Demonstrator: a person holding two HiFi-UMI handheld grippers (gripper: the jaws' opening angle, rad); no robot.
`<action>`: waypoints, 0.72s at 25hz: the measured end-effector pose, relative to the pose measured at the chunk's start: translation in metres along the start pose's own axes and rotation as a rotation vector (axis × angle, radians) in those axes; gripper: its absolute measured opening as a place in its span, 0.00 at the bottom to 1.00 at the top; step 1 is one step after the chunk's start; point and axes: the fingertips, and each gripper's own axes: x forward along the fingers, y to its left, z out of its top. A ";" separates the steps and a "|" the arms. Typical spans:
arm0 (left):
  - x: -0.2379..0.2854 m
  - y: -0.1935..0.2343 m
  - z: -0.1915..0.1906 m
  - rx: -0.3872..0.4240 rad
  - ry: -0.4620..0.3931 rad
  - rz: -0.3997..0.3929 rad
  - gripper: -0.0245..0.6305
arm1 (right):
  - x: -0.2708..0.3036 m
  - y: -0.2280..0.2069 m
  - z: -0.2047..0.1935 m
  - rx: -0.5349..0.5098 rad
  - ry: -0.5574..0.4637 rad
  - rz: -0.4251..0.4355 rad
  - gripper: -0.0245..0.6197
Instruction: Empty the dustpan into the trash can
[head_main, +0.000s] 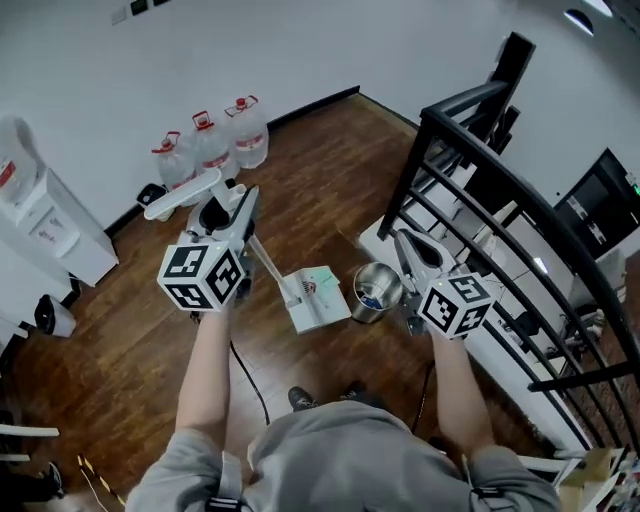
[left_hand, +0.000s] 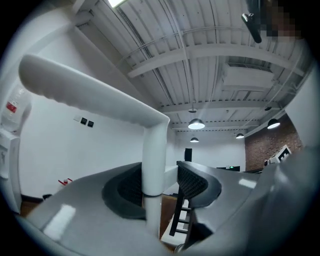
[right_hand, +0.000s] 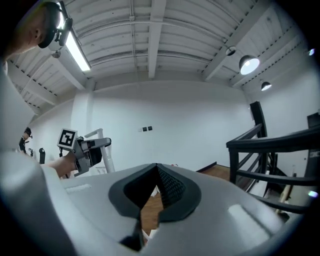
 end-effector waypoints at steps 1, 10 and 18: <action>0.011 -0.009 -0.001 -0.003 0.002 -0.014 0.33 | -0.009 -0.011 0.002 0.002 -0.004 -0.020 0.04; 0.101 -0.113 -0.037 -0.030 0.058 -0.188 0.33 | -0.075 -0.094 0.008 0.039 -0.040 -0.173 0.04; 0.157 -0.185 -0.061 -0.033 0.093 -0.296 0.33 | -0.126 -0.151 0.000 0.077 -0.069 -0.265 0.04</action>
